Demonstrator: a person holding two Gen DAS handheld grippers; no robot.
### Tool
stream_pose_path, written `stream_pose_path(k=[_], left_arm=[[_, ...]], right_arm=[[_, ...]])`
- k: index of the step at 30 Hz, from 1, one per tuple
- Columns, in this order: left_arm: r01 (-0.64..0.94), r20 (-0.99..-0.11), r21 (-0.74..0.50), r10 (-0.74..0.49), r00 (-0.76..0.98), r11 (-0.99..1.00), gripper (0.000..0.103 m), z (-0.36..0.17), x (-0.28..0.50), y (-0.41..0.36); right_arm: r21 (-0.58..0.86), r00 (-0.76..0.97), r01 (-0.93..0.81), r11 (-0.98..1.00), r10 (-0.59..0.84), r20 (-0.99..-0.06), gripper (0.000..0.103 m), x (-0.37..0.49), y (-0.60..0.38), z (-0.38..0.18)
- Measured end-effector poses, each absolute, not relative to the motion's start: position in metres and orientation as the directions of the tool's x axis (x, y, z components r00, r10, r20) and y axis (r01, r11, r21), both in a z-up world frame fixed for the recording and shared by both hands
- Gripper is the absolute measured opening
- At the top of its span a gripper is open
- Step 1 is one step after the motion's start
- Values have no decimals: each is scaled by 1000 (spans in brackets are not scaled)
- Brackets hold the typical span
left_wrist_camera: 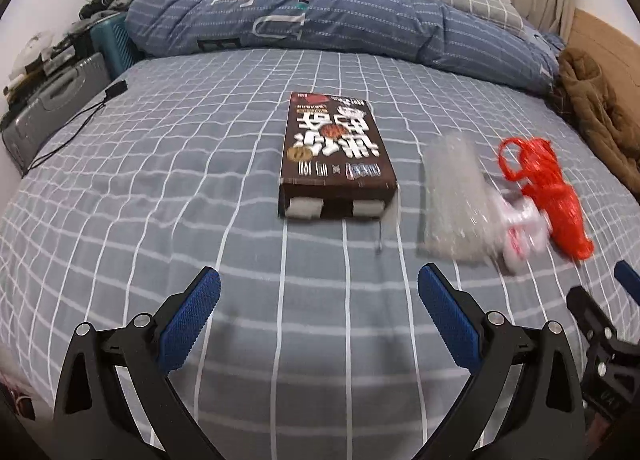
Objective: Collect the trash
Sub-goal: 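Raise both open tools back over the bed toward the remaining trash, then grasp the brown snack box with the left tool while the right tool grasps the pink-white plastic bag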
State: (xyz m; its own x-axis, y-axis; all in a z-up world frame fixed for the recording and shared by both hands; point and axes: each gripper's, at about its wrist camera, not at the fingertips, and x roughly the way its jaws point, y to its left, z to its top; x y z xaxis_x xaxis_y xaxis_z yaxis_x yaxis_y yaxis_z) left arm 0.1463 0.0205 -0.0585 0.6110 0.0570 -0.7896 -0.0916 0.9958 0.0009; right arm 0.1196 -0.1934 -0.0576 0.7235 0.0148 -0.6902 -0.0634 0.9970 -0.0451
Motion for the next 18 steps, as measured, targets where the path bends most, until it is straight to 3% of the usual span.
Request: stream_pose_path(k=[7, 18], left_arm=[[-109, -796, -39, 35, 604, 993, 97, -63, 193, 23], [-111, -824, -22, 44, 564, 994, 97, -83, 242, 15]], right_arm=[[-40, 713, -69, 997, 21, -700, 92, 155, -193, -66], [-21, 681, -102, 995, 54, -730, 83, 195, -188, -83]])
